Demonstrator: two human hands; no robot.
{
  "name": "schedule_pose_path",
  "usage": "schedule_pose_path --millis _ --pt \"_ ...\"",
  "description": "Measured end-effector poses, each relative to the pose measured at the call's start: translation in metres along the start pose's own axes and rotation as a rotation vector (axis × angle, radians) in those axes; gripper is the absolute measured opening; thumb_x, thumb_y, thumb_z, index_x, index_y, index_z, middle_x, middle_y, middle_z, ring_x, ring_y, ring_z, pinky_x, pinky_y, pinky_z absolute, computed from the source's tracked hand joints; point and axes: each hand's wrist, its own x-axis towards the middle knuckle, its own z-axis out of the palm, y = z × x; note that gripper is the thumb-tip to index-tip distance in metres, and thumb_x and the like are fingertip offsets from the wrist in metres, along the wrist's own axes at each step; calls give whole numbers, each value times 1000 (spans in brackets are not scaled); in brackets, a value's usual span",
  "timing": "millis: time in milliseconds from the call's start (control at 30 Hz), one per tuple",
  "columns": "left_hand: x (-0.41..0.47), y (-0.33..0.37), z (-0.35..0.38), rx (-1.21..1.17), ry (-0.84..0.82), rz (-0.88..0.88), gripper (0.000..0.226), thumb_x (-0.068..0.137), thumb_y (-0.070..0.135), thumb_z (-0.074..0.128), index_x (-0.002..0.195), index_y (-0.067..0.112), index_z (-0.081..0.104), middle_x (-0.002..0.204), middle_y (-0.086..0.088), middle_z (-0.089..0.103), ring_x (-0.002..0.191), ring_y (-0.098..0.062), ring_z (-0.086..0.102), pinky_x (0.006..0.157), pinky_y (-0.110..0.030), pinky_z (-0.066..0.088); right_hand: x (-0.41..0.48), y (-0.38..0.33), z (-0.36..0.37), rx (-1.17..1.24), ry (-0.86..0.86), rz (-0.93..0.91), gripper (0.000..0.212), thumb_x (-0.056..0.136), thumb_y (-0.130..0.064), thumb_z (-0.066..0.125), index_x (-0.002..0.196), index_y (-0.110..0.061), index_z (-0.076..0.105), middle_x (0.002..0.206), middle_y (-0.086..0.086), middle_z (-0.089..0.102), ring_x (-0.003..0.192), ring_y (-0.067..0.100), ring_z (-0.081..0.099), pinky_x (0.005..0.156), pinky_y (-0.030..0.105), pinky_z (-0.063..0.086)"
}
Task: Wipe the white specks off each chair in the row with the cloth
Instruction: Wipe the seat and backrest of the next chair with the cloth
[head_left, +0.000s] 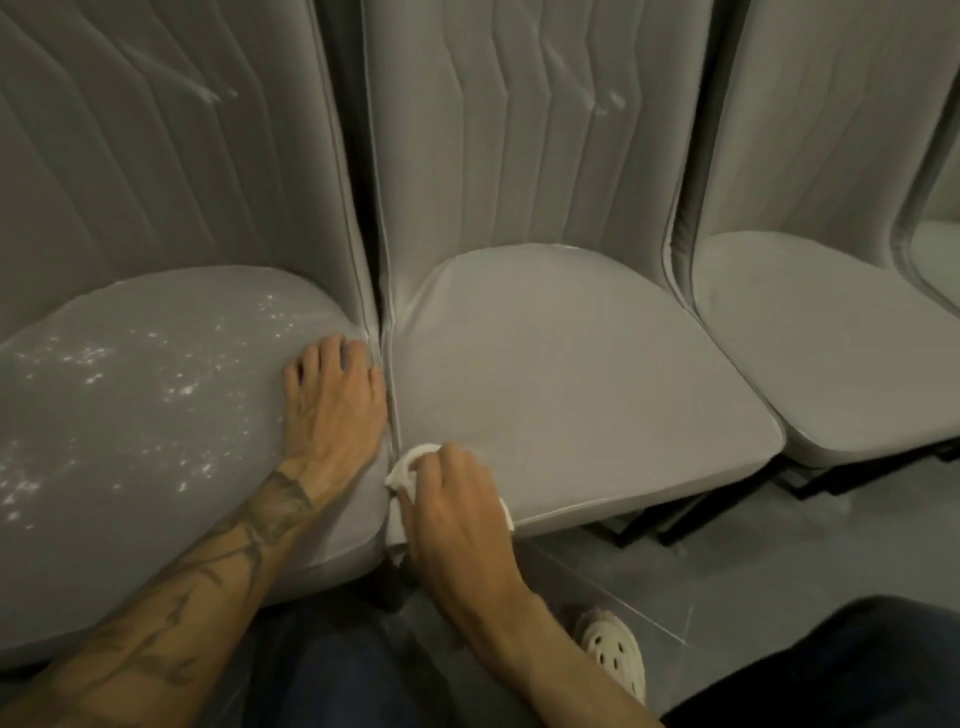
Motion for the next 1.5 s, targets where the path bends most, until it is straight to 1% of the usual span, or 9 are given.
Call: schedule_pose_path --millis 233,333,467,600,767,1000,1200,1400,1500 --pt "6 14 11 21 -28 45 28 107 30 44 110 7 59 120 -23 56 107 -41 51 88 -53 40 -43 105 -51 -142 59 168 19 88 -13 67 99 -7 52 92 12 52 77 30 51 64 46 50" --pt "4 15 12 12 -11 53 24 105 27 52 112 6 60 127 -24 56 111 -43 52 91 -56 40 -29 76 -25 -42 59 327 12 94 -15 58 103 -9 59 97 10 54 87 28 53 77 46 48" --pt "3 13 13 27 -3 66 20 104 24 55 112 7 60 131 -26 54 114 -43 51 92 -56 39 -19 31 5 43 14 119 21 99 -26 46 103 -13 62 94 6 55 84 21 49 78 34 42" --pt "2 13 12 13 -8 61 20 104 24 56 112 6 60 132 -27 53 116 -45 49 94 -60 39 -38 97 -36 -113 83 118 8 96 -14 58 104 -11 57 95 9 55 85 26 50 78 41 47" --pt "4 12 12 14 -41 58 24 105 27 53 116 7 60 137 -27 51 119 -46 47 97 -60 37 -41 153 -67 -207 210 440 12 97 -12 60 97 -9 48 92 10 49 78 26 46 67 49 49" --pt "2 8 11 6 -55 64 38 104 38 36 115 9 58 138 -28 49 113 -49 50 93 -61 40 -38 136 -57 -82 57 236 9 102 -19 52 102 -10 53 98 8 50 84 26 48 76 40 44" --pt "1 18 -2 -71 -76 19 42 100 42 34 117 11 57 137 -30 49 111 -53 51 90 -64 43 -34 257 -104 -262 200 628 12 96 -11 58 95 -1 52 95 18 52 86 38 51 76 46 43" --pt "3 9 6 -87 -68 -19 45 102 50 28 118 16 53 138 -27 47 108 -50 50 91 -62 44 -43 212 -86 -203 151 459 12 100 -13 53 91 -10 47 93 7 45 78 20 42 69 34 39" --pt "5 -24 47 14 -69 56 54 101 61 17 119 21 50 129 -20 49 99 -43 50 89 -59 48 -36 261 -101 -283 129 554 12 95 -8 60 88 -4 51 88 16 51 77 33 50 69 44 44"
